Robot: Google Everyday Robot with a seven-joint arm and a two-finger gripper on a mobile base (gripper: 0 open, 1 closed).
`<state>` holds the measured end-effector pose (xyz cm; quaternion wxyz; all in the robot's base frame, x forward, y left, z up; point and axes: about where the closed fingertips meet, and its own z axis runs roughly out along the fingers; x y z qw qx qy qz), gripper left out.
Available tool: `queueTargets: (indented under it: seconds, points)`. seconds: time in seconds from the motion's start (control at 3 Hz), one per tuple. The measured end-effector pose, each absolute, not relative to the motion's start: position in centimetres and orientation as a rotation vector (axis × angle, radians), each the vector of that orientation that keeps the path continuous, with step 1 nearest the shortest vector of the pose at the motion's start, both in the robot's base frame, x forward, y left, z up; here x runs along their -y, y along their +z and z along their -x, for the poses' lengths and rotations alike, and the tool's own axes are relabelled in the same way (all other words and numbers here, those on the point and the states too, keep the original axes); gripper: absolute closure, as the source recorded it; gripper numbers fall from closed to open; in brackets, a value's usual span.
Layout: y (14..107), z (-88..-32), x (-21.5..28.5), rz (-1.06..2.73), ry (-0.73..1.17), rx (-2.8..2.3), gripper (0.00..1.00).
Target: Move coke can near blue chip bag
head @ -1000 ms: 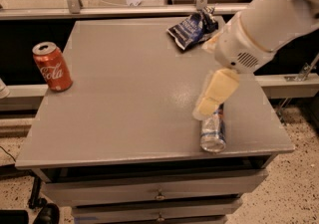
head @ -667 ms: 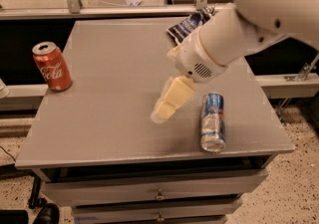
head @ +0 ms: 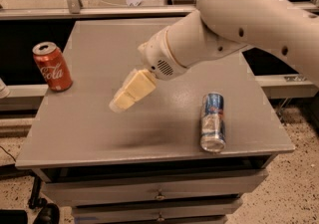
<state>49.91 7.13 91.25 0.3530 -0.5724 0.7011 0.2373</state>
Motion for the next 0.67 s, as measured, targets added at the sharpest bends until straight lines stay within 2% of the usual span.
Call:
queueTargets:
  seconds: [0.67]
  points:
    - [91.4,-49.8,-8.6,1.5,0.644,-1.764,0.0]
